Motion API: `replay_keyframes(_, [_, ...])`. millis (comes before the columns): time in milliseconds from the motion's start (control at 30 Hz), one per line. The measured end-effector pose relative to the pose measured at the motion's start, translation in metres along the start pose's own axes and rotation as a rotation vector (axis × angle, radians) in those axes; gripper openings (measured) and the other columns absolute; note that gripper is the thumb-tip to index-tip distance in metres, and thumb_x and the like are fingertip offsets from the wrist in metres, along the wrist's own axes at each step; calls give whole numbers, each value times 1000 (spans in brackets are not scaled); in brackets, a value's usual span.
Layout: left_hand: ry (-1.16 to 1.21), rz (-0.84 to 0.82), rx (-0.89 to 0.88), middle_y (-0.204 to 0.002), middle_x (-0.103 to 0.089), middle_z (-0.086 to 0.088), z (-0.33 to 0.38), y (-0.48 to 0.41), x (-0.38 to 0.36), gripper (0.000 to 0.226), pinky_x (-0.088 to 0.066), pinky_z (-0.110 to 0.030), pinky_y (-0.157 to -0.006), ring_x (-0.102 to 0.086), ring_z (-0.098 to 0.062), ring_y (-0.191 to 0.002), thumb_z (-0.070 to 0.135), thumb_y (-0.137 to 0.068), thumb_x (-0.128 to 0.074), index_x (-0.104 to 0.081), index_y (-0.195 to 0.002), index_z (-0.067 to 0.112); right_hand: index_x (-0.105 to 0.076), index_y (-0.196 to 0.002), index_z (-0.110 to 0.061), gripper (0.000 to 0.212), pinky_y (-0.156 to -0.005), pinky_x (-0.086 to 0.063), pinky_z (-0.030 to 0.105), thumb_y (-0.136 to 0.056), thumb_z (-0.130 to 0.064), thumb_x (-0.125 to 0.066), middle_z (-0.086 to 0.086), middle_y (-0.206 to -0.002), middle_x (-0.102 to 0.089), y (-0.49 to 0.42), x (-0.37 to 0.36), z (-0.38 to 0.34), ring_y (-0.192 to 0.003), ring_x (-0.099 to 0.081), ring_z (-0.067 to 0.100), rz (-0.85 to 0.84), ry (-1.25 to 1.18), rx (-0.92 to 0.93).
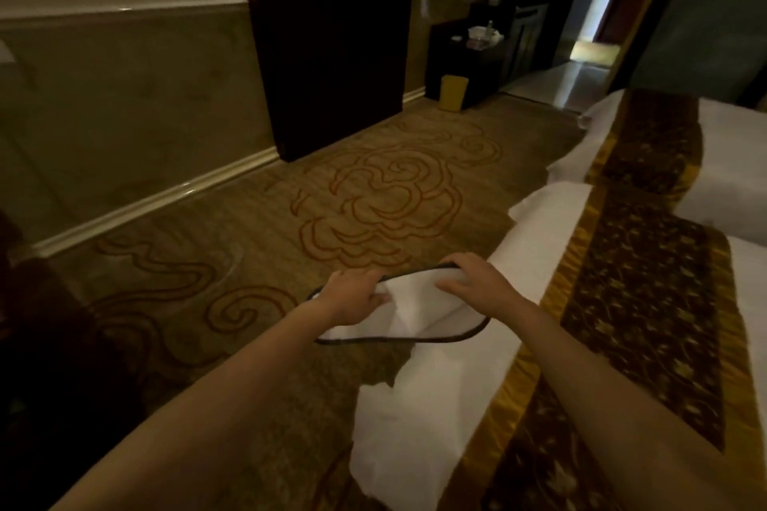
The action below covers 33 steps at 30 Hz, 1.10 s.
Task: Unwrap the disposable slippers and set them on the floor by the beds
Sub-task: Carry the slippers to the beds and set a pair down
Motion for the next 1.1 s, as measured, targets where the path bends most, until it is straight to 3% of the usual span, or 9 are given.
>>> replay_keyframes(200, [89, -14, 113, -130, -54, -11, -96, -97, 29, 44, -42, -41, -97, -51, -30, -117, 40, -94, -41, -42, -130, 14, -48, -129, -20, 46, -96, -38, 30, -87, -32, -60, 10, -131, -44, -139, -3, -11, -117, -47, 24, 44, -130, -50])
replay_keyframes(400, [369, -44, 247, -134, -52, -11, -207, -227, 35, 46, -41, -36, -96, -51, -29, -119, 36, -94, -44, -41, -133, 12, -36, -139, -11, 61, -101, -40, 38, -87, -31, -61, 14, -142, -41, -287, -32, -9, -127, -43, 28, 174, -391, -278])
replay_keyframes(567, [402, -96, 214, -135, -51, -12, -270, -332, 68, 47, -40, -37, -98, -50, -29, -120, 37, -94, -42, -40, -134, 12, -34, -141, -12, 58, -102, -40, 40, -90, -27, -57, 14, -142, -39, -394, -24, -20, -127, -42, 29, 253, -460, -358])
replay_keyframes(733, [432, -120, 77, -129, -54, -10, -270, -441, 81, 42, -43, -34, -91, -53, -24, -112, 34, -92, -48, -46, -129, 14, -29, -144, -16, 61, -105, -35, 40, -90, -27, -56, 13, -147, -33, -463, 13, 24, -131, -37, 29, 320, -459, -454])
replay_keyframes(900, [431, -133, -48, -135, -52, -7, -251, -565, 64, 46, -44, -38, -97, -52, -26, -118, 33, -90, -50, -43, -134, 19, -27, -144, -23, 63, -104, -35, 39, -90, -30, -56, 11, -149, -29, -529, 35, 104, -132, -35, 29, 388, -468, -589])
replay_keyframes(1100, [343, -200, -85, -134, -52, -9, -219, -748, 62, 47, -38, -27, -82, -52, -25, -114, 37, -90, -49, -44, -133, 17, -24, -146, -21, 61, -107, -32, 39, -93, -31, -52, 15, -150, -28, -637, 91, 205, -134, -34, 31, 466, -418, -642])
Point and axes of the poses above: each hand's wrist, its own y-axis away from the middle knuckle, its own x-axis out of the back of the hand, z = x × y, the point moved 1 cm from there along -y, towards the middle knuckle
